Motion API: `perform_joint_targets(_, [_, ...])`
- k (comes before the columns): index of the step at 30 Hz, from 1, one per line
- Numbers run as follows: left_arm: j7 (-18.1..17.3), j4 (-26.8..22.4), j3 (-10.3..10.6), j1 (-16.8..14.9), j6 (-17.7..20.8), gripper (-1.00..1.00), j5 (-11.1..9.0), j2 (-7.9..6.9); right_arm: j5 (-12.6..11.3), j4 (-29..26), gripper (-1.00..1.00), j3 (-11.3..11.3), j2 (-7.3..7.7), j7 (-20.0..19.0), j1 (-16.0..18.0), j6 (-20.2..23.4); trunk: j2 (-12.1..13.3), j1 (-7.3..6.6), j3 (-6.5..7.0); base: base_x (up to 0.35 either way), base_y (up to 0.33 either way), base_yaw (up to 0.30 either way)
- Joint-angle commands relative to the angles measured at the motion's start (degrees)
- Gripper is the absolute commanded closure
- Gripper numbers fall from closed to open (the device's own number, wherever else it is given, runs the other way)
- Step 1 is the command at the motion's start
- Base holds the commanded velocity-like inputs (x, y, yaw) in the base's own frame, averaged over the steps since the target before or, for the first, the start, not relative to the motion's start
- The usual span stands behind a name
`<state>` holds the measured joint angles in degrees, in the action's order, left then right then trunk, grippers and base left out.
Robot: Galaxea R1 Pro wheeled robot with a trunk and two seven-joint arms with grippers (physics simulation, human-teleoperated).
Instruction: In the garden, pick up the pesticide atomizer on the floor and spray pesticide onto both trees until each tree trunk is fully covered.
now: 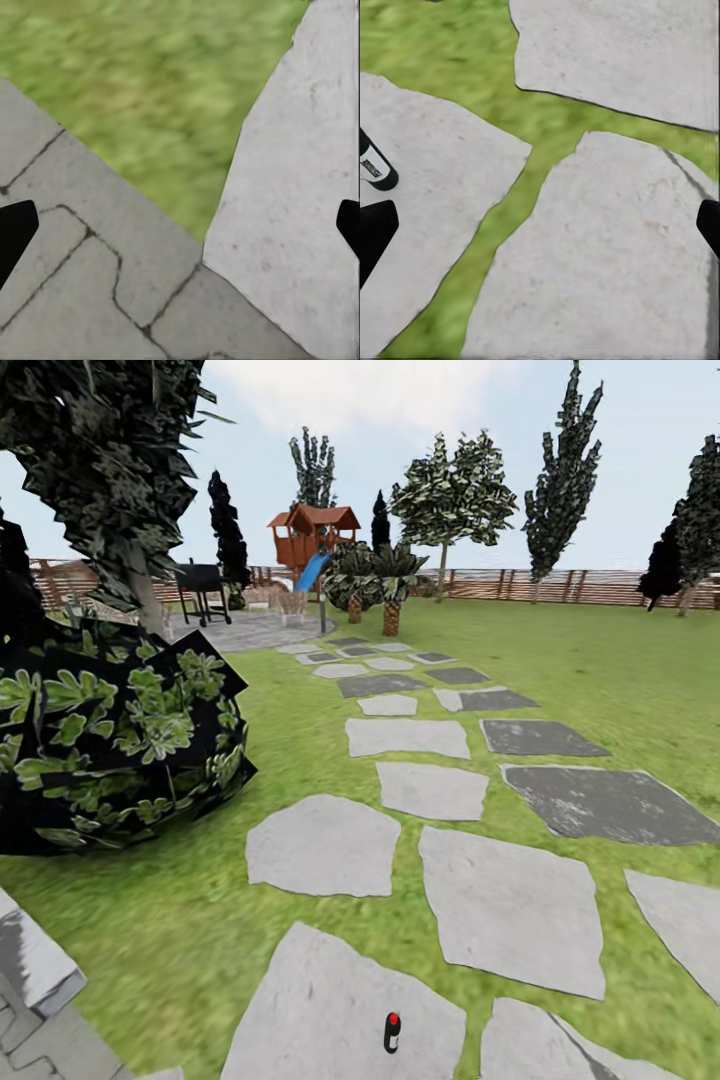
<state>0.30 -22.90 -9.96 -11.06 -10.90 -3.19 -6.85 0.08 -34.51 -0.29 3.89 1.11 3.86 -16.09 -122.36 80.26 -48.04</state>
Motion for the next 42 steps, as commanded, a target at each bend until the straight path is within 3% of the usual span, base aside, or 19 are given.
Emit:
perform_joint_targets(1, [0.0,0.0,0.0,0.0,-0.2,-1.00,-0.3,-0.01,0.0,0.1,-1.00,0.0,0.01,0.1,0.1,-0.2,0.0,-0.01,-0.05,0.001,0.000,-0.300])
perform_joint_targets(14, [0.1,0.0,0.0,0.0,-0.2,-1.00,-0.3,-0.01,0.0,0.1,-1.00,0.0,0.00,0.1,0.0,-0.2,0.0,-0.01,-0.05,0.000,0.015,-0.300])
perform_joint_targets(22, [0.0,0.0,0.0,0.0,-0.2,-1.00,-0.3,-0.01,0.0,0.1,-1.00,0.0,-0.01,0.1,0.1,-0.2,0.0,-0.01,-0.05,0.000,0.251,-0.297])
perform_joint_targets(29, [0.0,0.0,0.0,0.0,-0.2,-1.00,-0.3,-0.01,-0.1,0.0,-1.00,0.0,-0.03,0.1,0.0,-0.3,0.0,-0.01,-0.05,0.000,0.231,-0.070])
perform_joint_targets(42, [0.0,0.0,0.0,0.0,-0.2,-1.00,-0.3,-0.01,-0.1,-0.1,-1.00,0.0,-0.03,0.1,0.0,-0.3,0.0,-0.01,-0.05,0.000,0.011,-0.162])
